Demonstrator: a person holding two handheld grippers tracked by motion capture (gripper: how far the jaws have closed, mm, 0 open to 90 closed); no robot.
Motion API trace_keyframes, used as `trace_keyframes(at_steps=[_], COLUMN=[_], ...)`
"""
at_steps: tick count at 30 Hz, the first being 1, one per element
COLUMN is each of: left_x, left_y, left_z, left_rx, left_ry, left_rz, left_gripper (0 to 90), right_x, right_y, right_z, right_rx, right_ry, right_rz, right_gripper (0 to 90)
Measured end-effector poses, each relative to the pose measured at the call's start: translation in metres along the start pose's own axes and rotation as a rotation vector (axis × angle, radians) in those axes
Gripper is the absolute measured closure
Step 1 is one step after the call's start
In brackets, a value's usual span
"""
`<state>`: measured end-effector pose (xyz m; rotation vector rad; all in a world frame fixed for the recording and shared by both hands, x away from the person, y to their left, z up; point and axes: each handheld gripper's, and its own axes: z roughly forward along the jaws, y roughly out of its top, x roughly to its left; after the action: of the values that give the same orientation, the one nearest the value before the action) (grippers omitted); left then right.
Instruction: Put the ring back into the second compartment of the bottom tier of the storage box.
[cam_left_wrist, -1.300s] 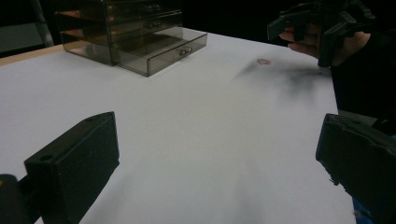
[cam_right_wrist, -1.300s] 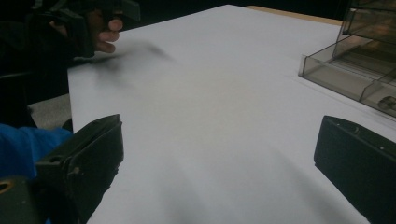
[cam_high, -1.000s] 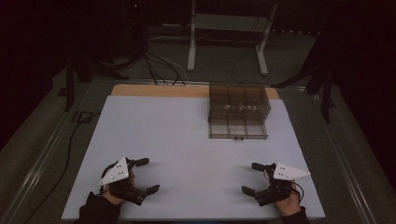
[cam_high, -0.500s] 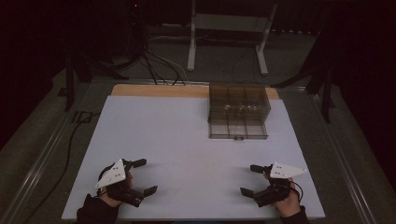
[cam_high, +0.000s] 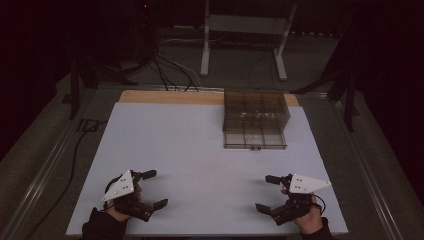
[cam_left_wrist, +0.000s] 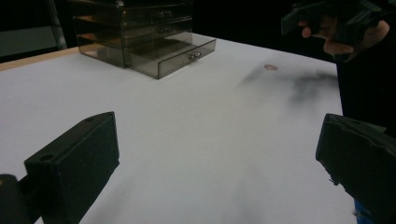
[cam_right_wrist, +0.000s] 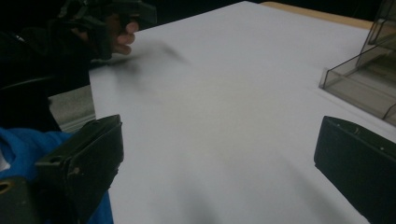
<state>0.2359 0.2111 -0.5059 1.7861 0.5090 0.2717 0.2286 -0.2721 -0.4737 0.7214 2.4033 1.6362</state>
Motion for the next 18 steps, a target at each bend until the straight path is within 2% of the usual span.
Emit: trace_keyframes(at_steps=[9,18], left_x=[0.0,0.0], left_y=[0.0,0.001], left_z=[0.001,0.002], left_rx=[-0.001,0.003], left_ry=[-0.004,-0.006], left_rz=[0.001,0.008], left_gripper=[0.6,0.6], right_x=[-0.002,-0.011], right_y=[0.009,0.011], right_z=[-0.007,-0.017], right_rx=[-0.038,-0.082], right_ry=[-0.04,-0.126], right_rz=[-0.007,0.008], right_gripper=[1.4,1.4])
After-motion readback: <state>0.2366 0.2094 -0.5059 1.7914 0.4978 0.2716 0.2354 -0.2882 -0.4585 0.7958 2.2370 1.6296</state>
